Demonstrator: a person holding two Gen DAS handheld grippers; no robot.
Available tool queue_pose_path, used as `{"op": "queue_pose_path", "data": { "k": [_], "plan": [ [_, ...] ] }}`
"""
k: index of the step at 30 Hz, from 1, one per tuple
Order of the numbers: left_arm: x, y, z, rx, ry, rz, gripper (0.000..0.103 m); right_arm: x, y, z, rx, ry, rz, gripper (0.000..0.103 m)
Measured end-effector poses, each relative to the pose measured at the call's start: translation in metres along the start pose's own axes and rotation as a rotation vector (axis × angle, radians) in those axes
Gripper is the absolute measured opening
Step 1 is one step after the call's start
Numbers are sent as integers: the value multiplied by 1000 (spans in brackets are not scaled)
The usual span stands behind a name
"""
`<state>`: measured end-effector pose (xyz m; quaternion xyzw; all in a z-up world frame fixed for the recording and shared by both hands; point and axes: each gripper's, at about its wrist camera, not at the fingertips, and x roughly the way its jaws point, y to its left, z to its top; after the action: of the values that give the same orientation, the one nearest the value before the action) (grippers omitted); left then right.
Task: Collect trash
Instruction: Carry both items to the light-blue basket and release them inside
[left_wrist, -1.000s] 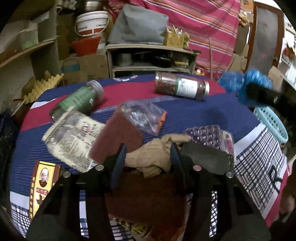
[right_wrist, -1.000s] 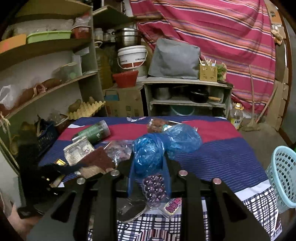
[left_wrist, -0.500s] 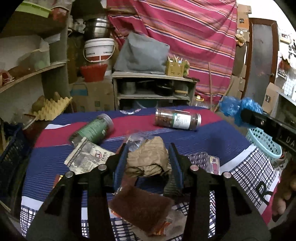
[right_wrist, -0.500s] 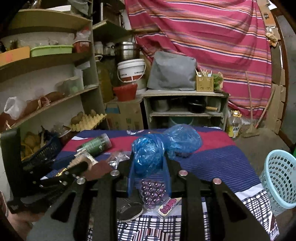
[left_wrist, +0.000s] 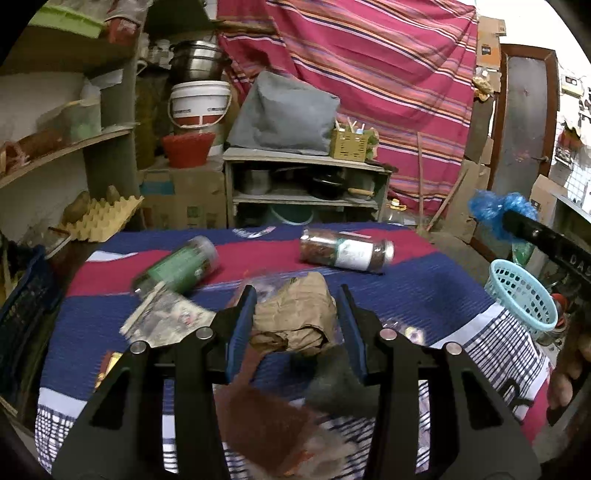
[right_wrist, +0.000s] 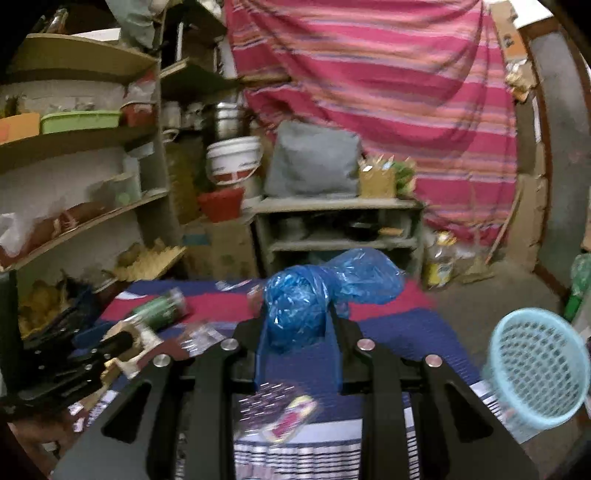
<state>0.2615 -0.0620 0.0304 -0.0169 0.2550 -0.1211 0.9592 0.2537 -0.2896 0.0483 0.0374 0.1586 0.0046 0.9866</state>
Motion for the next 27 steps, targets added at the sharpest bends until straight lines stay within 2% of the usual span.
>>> {"op": "queue_pose_path", "data": {
  "k": [3,6,8,10,12,16,20,27],
  "plan": [
    [11,-31,14,22,-10,-24,43,-13,-32,7,19,-41,-50,27],
    [21,-71,29,43,-29,-71,44,-32,-68,14,-33,-79,-155,27],
    [30,-100,38,67,-34,-112,44,-42,-96,11,-123,-67,-243,27],
    [43,-142,45,97,-38,-170,44,-48,-123,6,-146,-40,-285,27],
    [57,-183,48,119,-34,-230,44,-52,-163,-2,-100,-1,-351,27],
    [84,-270,39,186,-9,-356,44,-58,-228,-18,41,29,-416,27],
    [113,-330,26,238,42,-421,44,-64,-264,-26,149,24,-427,27],
    [142,-368,15,245,81,-463,45,-58,-267,-30,191,3,-414,29]
  ]
}}
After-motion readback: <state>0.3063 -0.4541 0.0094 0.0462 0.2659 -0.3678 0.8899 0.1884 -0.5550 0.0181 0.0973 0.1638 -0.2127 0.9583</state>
